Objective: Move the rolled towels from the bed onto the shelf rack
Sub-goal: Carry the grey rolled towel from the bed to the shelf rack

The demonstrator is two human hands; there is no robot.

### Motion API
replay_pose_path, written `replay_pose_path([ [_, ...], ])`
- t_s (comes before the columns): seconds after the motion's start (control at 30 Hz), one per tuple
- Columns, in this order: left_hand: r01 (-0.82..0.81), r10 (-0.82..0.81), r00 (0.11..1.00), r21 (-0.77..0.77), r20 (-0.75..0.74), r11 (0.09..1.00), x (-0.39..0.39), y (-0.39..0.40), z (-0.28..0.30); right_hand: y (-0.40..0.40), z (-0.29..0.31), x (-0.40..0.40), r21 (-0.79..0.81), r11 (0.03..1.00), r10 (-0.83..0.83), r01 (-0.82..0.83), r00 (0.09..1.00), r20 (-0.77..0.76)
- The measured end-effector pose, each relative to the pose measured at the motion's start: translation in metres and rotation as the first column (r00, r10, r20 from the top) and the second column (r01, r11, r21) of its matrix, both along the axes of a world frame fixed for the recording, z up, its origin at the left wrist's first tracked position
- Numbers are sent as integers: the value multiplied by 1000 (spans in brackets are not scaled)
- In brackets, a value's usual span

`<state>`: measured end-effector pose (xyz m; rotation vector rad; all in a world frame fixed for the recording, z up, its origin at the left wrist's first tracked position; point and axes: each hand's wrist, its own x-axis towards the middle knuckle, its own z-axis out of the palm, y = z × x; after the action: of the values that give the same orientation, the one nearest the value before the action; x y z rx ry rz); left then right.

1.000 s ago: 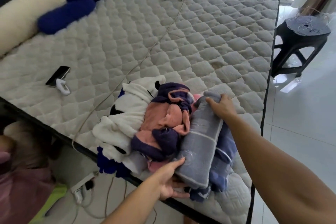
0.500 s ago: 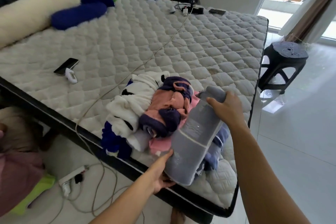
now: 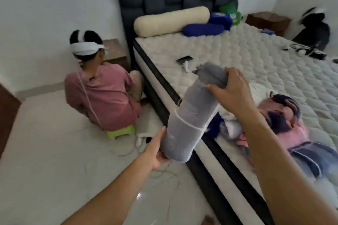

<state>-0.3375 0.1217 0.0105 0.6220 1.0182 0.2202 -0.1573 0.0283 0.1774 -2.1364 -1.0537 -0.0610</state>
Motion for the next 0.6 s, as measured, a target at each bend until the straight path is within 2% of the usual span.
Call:
replay_pose_path([
  [0.13,-303,297,951,71,84,950,-112,51,26,100,30,-100,76,944,319,-321,947,31],
  [0.27,-565,545,819,79,181,821,-213,85,38,186,54,-208,87,789,599,-608,793,112],
  [0.43,-804,772,591,90,235,588,-326,111,43,270,69,-341,54,538,820,-841,537,200],
  [0.6,-963,931,267,92,248,252,-409,130,44,329,64,-464,56,217,949,-975,224,222],
])
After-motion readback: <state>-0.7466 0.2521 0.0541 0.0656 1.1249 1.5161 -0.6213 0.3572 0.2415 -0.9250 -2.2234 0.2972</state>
